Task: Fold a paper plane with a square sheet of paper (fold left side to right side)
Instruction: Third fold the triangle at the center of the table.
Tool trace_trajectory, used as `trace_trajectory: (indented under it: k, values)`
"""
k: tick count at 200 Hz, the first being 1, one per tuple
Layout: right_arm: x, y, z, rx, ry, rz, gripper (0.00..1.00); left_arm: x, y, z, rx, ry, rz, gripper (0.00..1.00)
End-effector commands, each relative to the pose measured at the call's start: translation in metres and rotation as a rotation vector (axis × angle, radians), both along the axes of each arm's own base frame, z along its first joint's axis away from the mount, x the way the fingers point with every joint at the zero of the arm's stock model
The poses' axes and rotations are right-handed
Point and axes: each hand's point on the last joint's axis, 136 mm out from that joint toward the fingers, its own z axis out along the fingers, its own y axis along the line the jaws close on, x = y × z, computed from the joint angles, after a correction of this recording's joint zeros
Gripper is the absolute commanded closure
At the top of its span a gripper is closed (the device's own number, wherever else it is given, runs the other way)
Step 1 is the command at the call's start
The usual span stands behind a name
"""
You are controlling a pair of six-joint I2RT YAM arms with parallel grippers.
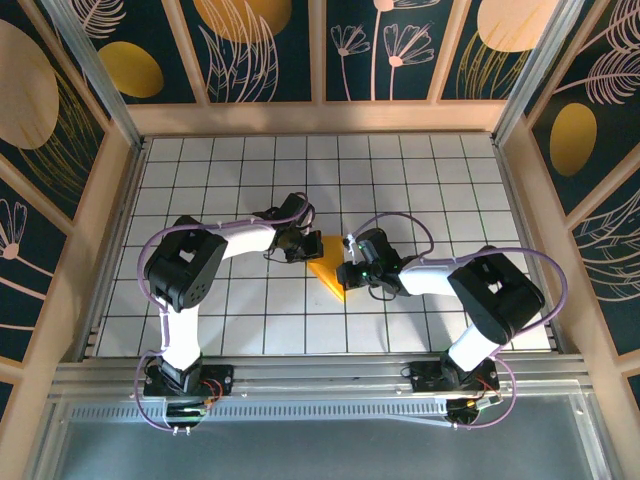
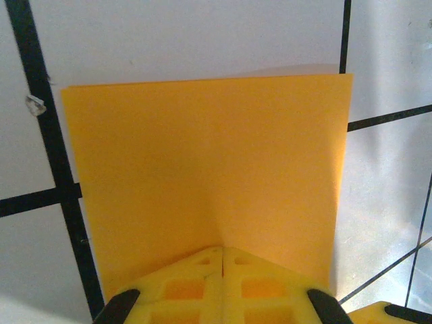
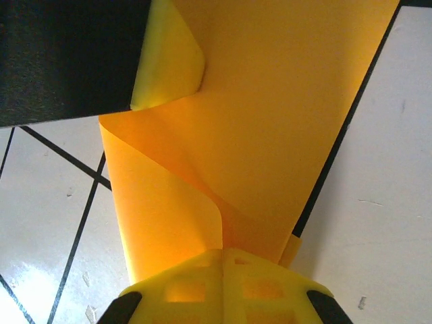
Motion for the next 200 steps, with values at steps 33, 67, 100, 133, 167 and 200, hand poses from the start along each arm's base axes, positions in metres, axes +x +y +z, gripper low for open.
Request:
trace_trajectory:
  k: [33, 67, 100, 133, 167, 200]
  values:
    - [0.000, 0.004, 0.006, 0.027, -0.005, 0.001, 1.00, -0.025, 0.026, -0.031, 0.128, 0.103, 0.028, 0.97]
    - [0.004, 0.000, 0.001, -0.006, -0.006, -0.020, 1.00, -0.025, 0.026, -0.031, 0.128, 0.104, 0.029, 0.97]
    - [0.003, -0.004, -0.003, -0.027, 0.000, -0.031, 1.00, -0.025, 0.026, -0.031, 0.128, 0.104, 0.030, 0.97]
    - [0.005, -0.006, -0.002, -0.033, -0.011, -0.044, 1.00, -0.025, 0.026, -0.031, 0.128, 0.104, 0.029, 0.97]
    - [0.005, -0.004, -0.002, -0.026, -0.009, -0.034, 1.00, -0.025, 0.027, -0.031, 0.130, 0.105, 0.028, 0.97]
    - [0.005, -0.001, -0.001, -0.018, -0.005, -0.025, 1.00, -0.025, 0.026, -0.031, 0.130, 0.106, 0.029, 0.97]
